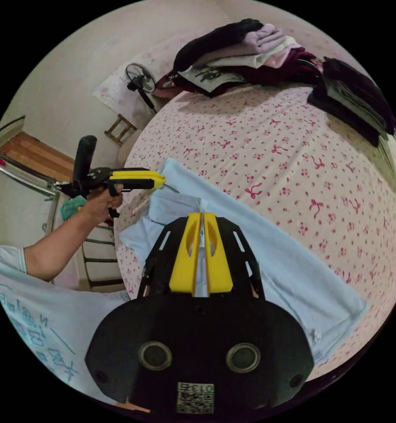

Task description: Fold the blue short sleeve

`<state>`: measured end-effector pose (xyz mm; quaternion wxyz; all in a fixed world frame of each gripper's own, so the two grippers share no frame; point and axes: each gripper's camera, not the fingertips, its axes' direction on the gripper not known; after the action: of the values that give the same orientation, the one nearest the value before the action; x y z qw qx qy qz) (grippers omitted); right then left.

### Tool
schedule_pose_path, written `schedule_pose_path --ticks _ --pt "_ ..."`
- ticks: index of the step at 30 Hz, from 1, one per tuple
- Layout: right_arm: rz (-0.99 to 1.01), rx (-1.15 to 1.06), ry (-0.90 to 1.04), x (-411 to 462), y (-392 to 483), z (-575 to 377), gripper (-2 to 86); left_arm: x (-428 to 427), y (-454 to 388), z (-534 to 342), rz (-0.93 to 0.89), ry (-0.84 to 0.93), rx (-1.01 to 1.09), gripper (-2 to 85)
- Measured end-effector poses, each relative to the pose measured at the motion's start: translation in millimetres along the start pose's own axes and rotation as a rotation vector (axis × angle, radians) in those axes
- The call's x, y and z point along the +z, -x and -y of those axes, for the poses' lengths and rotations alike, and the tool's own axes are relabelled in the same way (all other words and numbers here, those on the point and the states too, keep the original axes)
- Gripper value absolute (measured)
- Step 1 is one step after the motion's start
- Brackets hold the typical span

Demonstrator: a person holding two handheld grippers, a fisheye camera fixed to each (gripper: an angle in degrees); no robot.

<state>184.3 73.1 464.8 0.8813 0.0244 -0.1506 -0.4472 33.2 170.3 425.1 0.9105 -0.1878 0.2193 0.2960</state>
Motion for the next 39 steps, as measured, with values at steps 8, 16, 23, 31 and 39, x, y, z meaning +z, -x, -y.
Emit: schedule_pose_path --ticks 8,16,23,31,39 --pt "0.136 0.372 -0.119 15.2 -7.2 -69.0 0.8 -7.1 6.9 -5.8 0.017 -0.018 -0.014 5.9" --pt "-0.080 0.138 -0.093 3.3 27.6 -69.1 1.0 -12.8 -17.7 -12.7 -0.007 0.057 0.206 7.6" --pt "-0.210 -0.174 0.004 21.7 65.3 -16.1 3.9 -1.1 -40.6 -4.2 -0.052 0.145 0.340 10.6" --pt "-0.195 -0.304 0.161 61.5 89.9 11.1 3.6 3.8 -52.2 1.9 -0.017 0.230 0.457 9.0" --pt "-0.147 -0.328 -0.004 30.6 101.9 -14.7 1.0 -9.3 -54.8 -2.4 -0.009 0.154 0.441 3.1"
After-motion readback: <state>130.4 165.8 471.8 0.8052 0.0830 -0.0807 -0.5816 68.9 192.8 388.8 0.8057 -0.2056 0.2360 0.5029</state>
